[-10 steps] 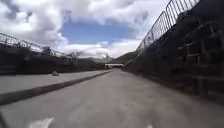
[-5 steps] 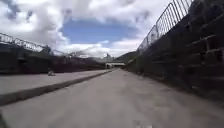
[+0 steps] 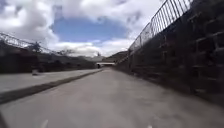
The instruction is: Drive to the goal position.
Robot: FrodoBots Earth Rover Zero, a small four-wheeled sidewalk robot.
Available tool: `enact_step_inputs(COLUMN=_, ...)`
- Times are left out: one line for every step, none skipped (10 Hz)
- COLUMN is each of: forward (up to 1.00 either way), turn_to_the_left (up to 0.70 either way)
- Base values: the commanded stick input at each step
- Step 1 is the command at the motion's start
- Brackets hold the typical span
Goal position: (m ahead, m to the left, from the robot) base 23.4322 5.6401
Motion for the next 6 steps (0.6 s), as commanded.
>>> enact_step_inputs(forward=1.0, turn_to_the_left=0.0)
enact_step_inputs(forward=1.0, turn_to_the_left=0.0)
enact_step_inputs(forward=1.0, turn_to_the_left=0.0)
enact_step_inputs(forward=1.0, turn_to_the_left=-0.01)
enact_step_inputs(forward=1.0, turn_to_the_left=-0.1)
enact_step_inputs(forward=1.0, turn_to_the_left=-0.19)
